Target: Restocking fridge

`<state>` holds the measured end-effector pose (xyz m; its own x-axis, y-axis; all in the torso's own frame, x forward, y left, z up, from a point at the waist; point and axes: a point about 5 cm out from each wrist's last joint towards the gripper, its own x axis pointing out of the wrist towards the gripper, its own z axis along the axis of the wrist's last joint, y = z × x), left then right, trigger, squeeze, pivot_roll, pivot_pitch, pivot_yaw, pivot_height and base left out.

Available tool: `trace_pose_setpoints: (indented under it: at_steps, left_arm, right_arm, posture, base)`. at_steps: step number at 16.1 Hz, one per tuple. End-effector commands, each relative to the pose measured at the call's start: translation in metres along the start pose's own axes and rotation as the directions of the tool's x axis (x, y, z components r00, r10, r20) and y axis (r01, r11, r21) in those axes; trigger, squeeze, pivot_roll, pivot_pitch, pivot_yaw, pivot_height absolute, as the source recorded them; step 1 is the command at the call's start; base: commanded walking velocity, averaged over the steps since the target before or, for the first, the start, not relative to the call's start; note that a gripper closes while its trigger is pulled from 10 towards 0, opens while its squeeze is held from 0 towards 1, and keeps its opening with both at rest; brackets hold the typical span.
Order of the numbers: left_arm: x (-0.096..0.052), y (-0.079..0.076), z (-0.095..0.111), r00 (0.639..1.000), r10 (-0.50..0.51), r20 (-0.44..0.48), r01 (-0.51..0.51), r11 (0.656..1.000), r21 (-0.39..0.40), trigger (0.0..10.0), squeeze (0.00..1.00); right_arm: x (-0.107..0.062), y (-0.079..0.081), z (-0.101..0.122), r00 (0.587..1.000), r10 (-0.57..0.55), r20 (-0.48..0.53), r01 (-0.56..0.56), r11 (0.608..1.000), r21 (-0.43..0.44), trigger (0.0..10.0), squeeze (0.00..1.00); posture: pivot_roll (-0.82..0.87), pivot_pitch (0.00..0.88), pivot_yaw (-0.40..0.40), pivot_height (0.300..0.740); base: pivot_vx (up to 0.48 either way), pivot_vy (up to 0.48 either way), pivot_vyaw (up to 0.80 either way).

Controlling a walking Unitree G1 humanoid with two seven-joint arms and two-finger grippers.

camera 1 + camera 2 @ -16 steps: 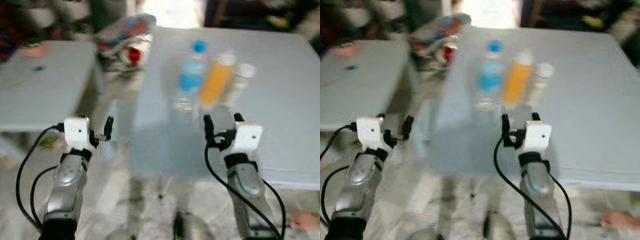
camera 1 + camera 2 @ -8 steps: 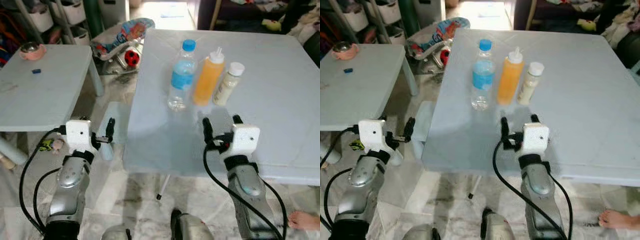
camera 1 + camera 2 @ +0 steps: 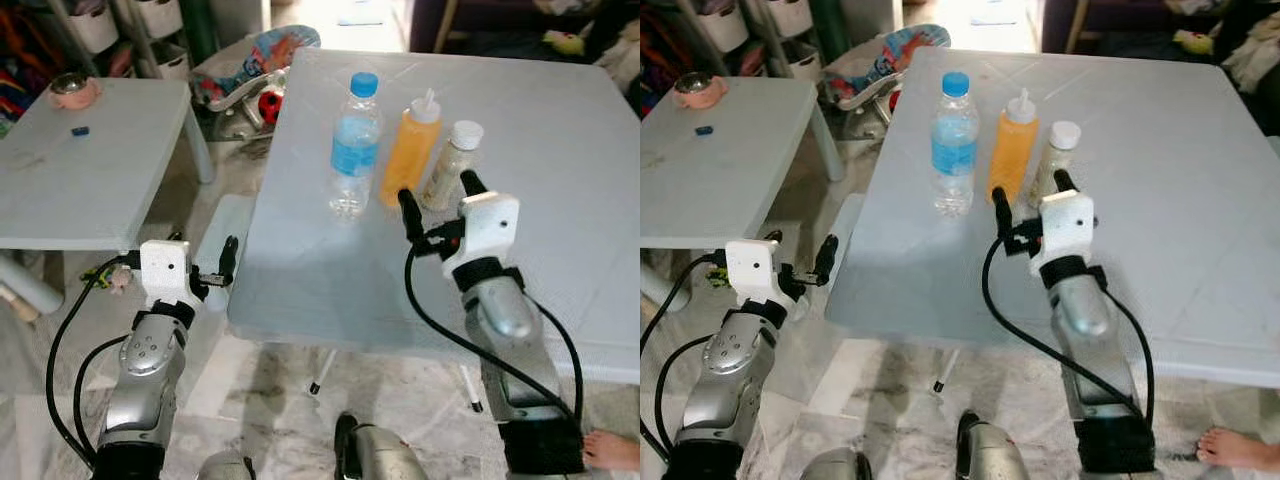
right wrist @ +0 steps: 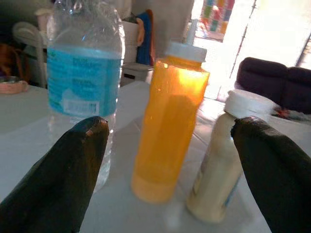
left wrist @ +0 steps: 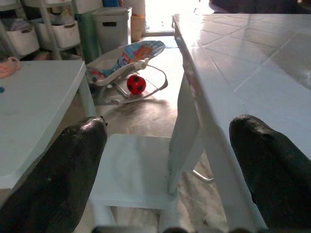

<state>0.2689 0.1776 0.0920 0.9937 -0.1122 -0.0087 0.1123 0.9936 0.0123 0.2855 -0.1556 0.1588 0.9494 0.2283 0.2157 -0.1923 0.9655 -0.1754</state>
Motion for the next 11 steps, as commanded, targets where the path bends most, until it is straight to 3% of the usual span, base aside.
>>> trace_pose_setpoints:
  at_steps: [1, 5, 11]
  left_arm:
    - [-0.002, 0.002, 0.001, 1.000, 0.012, 0.006, -0.012, 1.000, 0.004, 10.0, 0.00]
    - [-0.001, 0.004, 0.003, 1.000, 0.015, 0.008, -0.015, 1.000, 0.011, 10.0, 0.00]
    - [-0.003, 0.001, 0.002, 1.000, 0.011, 0.005, -0.011, 1.000, 0.009, 10.0, 0.00]
  right_arm:
    - [0.001, 0.006, 0.005, 0.998, 0.068, 0.013, -0.068, 0.998, 0.007, 10.0, 0.00]
    - [0.012, 0.024, 0.031, 0.963, 0.247, 0.107, -0.245, 0.969, -0.033, 10.0, 0.00]
    - [0.025, 0.020, 0.056, 0.936, 0.305, 0.177, -0.294, 0.952, -0.089, 10.0, 0.00]
  posture:
    - [0.00, 0.104, -0.006, 0.740]
    - [0.00, 0.104, -0.006, 0.740]
    - [0.00, 0.109, -0.010, 0.740]
  base:
    - [0.000, 0.000, 0.00]
    - [0.000, 0.000, 0.00]
    - [0.000, 0.000, 0.00]
